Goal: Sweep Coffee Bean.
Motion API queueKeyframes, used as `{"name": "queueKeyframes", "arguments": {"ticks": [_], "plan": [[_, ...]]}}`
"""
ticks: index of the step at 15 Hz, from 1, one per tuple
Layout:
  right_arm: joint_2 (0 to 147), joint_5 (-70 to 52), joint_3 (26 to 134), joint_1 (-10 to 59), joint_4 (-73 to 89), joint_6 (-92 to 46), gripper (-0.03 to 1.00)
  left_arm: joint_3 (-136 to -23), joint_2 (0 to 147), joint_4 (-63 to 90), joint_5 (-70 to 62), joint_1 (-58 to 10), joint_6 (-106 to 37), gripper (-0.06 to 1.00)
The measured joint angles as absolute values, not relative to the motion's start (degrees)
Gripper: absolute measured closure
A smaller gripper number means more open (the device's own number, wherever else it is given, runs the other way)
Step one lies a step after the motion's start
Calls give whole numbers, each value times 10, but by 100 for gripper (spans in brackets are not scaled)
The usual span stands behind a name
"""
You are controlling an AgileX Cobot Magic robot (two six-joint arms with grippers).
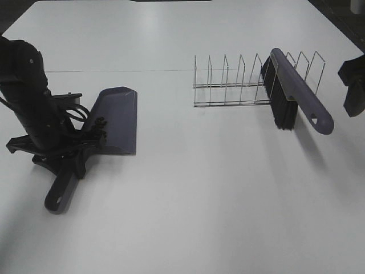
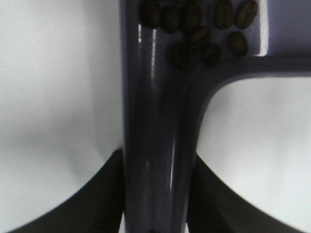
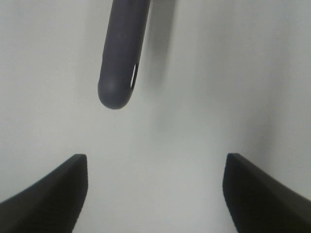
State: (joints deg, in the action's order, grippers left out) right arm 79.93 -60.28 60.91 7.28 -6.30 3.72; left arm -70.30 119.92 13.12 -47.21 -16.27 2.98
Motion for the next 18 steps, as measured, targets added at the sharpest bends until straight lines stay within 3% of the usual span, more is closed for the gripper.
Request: {"name": "queueKeyframes", "arguments": {"ticks": [5, 7, 10, 18], "plan": [[702, -600, 540, 73, -62, 37, 29, -703, 1200, 132, -472, -163, 27, 60], [662, -600, 520, 73, -61, 37, 29, -704, 1198, 135, -470, -164, 27, 42], [592, -603, 474, 73, -61, 37, 29, -704, 1185, 132, -476, -166, 27, 24], [415, -623, 332, 73, -61, 37, 29, -704, 991, 85, -517, -166, 27, 24]]}}
